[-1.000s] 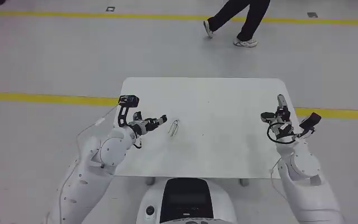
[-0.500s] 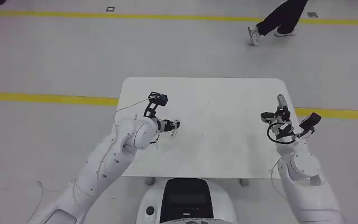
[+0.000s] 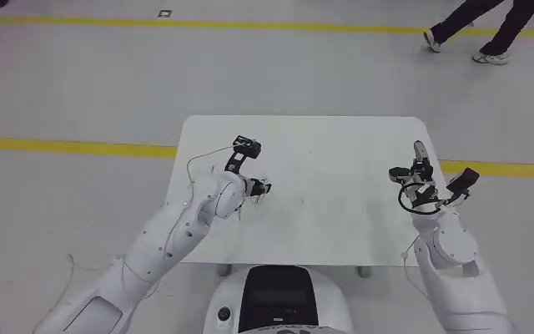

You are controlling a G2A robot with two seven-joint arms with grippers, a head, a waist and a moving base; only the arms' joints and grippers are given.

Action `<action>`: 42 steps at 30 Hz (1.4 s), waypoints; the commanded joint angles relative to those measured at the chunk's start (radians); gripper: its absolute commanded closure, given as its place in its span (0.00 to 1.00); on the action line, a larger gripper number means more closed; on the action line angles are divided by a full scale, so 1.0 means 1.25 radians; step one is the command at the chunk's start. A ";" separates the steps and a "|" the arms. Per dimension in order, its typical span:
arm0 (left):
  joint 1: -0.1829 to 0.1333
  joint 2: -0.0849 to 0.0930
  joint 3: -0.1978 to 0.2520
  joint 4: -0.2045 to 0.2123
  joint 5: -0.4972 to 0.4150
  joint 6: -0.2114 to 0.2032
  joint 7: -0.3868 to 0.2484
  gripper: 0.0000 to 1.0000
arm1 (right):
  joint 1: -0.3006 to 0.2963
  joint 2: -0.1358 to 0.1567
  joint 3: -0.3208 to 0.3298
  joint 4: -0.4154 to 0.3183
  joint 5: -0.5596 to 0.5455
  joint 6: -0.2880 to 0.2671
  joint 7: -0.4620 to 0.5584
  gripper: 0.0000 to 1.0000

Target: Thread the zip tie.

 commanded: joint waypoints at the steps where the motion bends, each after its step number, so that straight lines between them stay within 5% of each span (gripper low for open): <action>1: -0.032 -0.016 0.035 0.057 -0.016 0.008 0.009 0.00 | 0.000 0.000 0.000 0.000 0.000 0.000 0.000 0.00; 9: -0.117 -0.074 0.123 0.257 -0.089 0.011 0.060 0.00 | 0.000 0.000 0.000 0.000 0.000 0.000 0.000 0.00; 18: -0.117 -0.074 0.123 0.257 -0.089 0.011 0.060 0.00 | 0.000 0.000 0.000 0.000 0.000 0.000 0.000 0.00; 23: -0.111 -0.075 0.126 0.277 -0.115 -0.100 0.103 0.00 | 0.000 0.000 0.000 0.000 0.000 0.000 0.000 0.00; 37: -0.096 -0.070 0.106 0.263 -0.122 -0.087 0.118 0.00 | 0.000 0.000 0.000 0.000 0.000 0.000 0.000 0.00; 42: -0.096 -0.066 0.113 0.256 -0.067 -0.077 0.122 0.00 | 0.000 0.000 0.000 0.000 0.000 0.000 0.000 0.00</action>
